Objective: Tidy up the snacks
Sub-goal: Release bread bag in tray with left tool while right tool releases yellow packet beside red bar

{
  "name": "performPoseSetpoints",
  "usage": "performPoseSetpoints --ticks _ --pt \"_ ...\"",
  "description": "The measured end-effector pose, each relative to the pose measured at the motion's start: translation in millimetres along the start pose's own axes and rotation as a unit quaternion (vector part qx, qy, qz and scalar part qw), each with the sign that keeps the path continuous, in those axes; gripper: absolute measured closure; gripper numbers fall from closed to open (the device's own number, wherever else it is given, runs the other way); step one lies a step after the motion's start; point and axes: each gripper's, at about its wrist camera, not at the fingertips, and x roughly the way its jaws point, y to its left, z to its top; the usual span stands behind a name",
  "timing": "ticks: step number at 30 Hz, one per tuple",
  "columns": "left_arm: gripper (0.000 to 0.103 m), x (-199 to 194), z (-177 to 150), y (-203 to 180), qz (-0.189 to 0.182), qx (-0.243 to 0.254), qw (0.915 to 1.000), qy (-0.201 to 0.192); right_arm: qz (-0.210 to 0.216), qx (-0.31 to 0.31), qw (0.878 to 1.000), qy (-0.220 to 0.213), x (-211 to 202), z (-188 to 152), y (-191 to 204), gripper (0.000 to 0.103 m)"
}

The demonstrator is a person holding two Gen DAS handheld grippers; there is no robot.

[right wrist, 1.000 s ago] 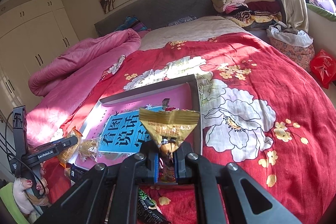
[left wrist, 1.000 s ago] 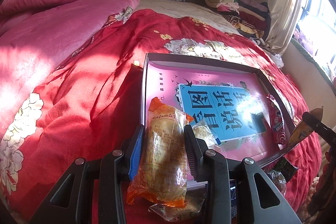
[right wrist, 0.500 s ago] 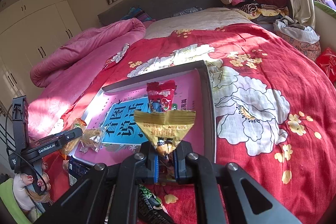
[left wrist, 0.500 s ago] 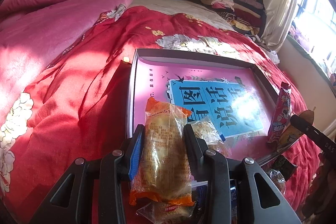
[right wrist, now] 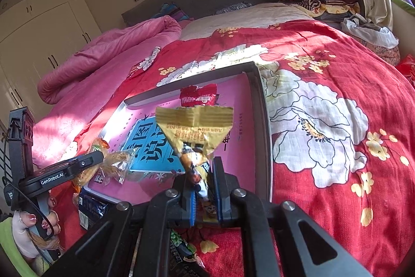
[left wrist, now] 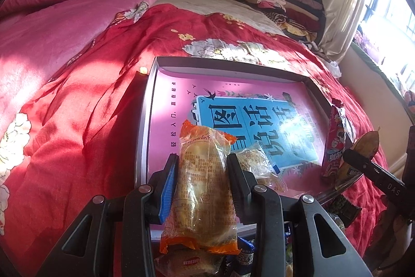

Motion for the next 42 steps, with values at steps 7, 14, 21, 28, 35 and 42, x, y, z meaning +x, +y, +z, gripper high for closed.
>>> performPoseSetpoints --ticks 7,14,21,28,35,42 --pt "0.064 2 1 1 0.005 -0.014 0.9999 0.006 -0.006 -0.001 1.000 0.008 2 -3 -4 0.084" --pt "0.064 0 3 -3 0.013 -0.012 0.9998 0.010 -0.018 -0.024 1.000 -0.006 -5 -5 0 0.070" --pt "0.064 0 4 -2 0.014 -0.013 0.9997 0.014 -0.016 -0.025 0.999 -0.014 -8 -4 -1 0.065" --pt "0.060 1 5 -1 0.010 -0.015 0.9997 0.017 -0.016 -0.019 0.999 -0.036 -22 1 -4 0.059" --pt "0.053 -4 9 -1 0.006 -0.018 0.9997 0.018 -0.029 -0.013 0.999 -0.039 -33 11 -4 0.055" --pt "0.042 -20 19 -1 0.007 -0.019 0.9998 0.007 -0.039 -0.028 0.998 -0.034 -46 26 10 0.051"
